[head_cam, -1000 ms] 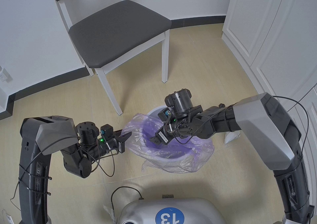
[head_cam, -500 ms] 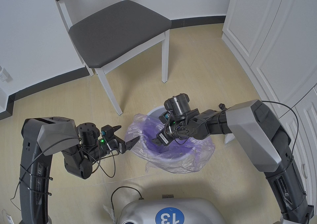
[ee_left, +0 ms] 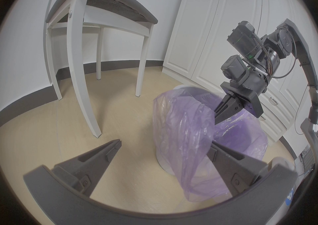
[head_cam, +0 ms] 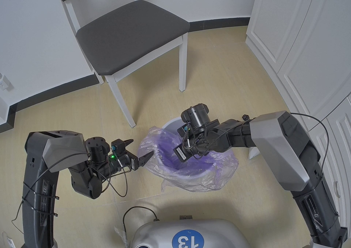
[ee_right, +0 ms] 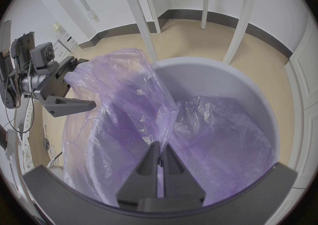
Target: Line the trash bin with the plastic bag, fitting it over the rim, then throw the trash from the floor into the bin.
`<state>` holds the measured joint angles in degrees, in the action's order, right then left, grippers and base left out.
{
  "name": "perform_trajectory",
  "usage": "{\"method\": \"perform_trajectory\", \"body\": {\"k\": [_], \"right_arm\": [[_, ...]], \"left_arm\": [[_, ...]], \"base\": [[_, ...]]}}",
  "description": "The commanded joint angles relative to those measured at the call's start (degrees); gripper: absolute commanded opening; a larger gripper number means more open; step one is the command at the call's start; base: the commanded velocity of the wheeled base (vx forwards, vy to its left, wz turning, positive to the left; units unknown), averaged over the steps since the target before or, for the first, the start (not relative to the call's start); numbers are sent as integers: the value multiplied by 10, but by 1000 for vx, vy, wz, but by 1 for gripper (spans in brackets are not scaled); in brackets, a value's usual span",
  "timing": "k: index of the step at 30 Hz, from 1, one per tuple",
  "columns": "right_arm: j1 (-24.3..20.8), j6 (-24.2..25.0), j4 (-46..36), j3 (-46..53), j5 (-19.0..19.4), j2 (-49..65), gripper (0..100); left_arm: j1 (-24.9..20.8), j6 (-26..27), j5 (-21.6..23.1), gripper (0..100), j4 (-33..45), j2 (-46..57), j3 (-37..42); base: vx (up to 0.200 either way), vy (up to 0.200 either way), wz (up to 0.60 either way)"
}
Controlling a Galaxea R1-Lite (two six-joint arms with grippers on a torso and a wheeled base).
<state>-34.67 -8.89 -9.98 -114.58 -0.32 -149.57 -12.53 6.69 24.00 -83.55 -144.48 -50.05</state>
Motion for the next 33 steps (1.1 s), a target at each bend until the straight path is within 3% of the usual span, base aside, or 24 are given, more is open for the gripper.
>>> {"method": "perform_trajectory", "body": {"k": [1,14,22,28,33], "right_arm": [[4,0,-6,0,1,25,0],[63,-6,26,0,23,68,0],[96,21,104,0,29,83,0],[97,48,144,0,28,69,0],[94,63,226,0,29,25,0]], "left_arm": [[1,-8,0,100,-6,2,3],[-1,-23,-4,100,-13,12,-3],[-6,-24,-5,100,-17,20,-6],[-6,-34,-11,100,-17,19,-16],[-5,-48,-20,100,-18,17,-29]], "base": [[0,0,0],[0,0,0],[0,0,0],[0,0,0],[0,0,0]]}}
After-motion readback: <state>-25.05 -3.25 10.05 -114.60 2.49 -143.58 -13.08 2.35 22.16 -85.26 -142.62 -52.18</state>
